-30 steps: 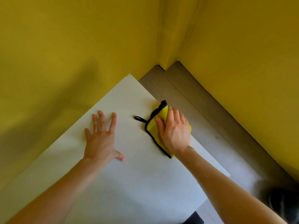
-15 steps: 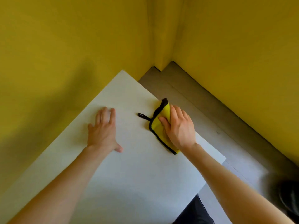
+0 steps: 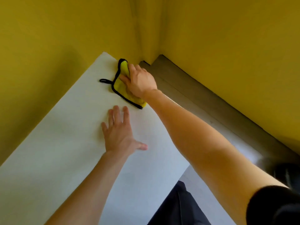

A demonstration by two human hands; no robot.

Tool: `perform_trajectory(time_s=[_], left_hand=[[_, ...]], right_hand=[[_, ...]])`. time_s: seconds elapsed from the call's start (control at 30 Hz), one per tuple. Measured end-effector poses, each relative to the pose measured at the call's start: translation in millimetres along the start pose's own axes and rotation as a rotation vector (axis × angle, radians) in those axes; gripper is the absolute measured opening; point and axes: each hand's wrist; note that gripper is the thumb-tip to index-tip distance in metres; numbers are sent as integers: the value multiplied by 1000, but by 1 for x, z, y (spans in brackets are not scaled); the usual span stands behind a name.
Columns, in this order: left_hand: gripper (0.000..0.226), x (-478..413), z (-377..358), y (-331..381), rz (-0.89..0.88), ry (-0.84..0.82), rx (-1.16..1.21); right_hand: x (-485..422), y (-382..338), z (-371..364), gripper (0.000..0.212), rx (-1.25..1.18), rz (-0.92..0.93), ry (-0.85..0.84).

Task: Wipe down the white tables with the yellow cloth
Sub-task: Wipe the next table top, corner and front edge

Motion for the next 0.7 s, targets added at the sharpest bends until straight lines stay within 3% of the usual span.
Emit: perform_trajectory(time_s=[0.17, 0.27, 0.53, 0.63, 0.7], left_hand=[[175, 0, -1, -3, -12, 10, 6], [176, 0, 0, -1, -12, 23, -11], [177, -1, 0, 3, 15, -2, -18], [176, -1, 0, 2, 30, 3, -8], [176, -2, 1, 1, 15, -8, -5]], right_hand=[[206, 62, 33, 50, 23, -145, 128], [258, 79, 45, 46, 62, -173, 119], [26, 6, 8, 66, 0, -20, -20], [9, -1, 5, 60, -29, -23, -29], [53, 18, 10, 54, -19, -40, 14]])
Point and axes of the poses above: each hand's wrist, its own x-axis away from the middle knuckle, its own z-axis out of the back of the hand, y = z × x, and after that the axes turned 12 degrees about z, right-handed
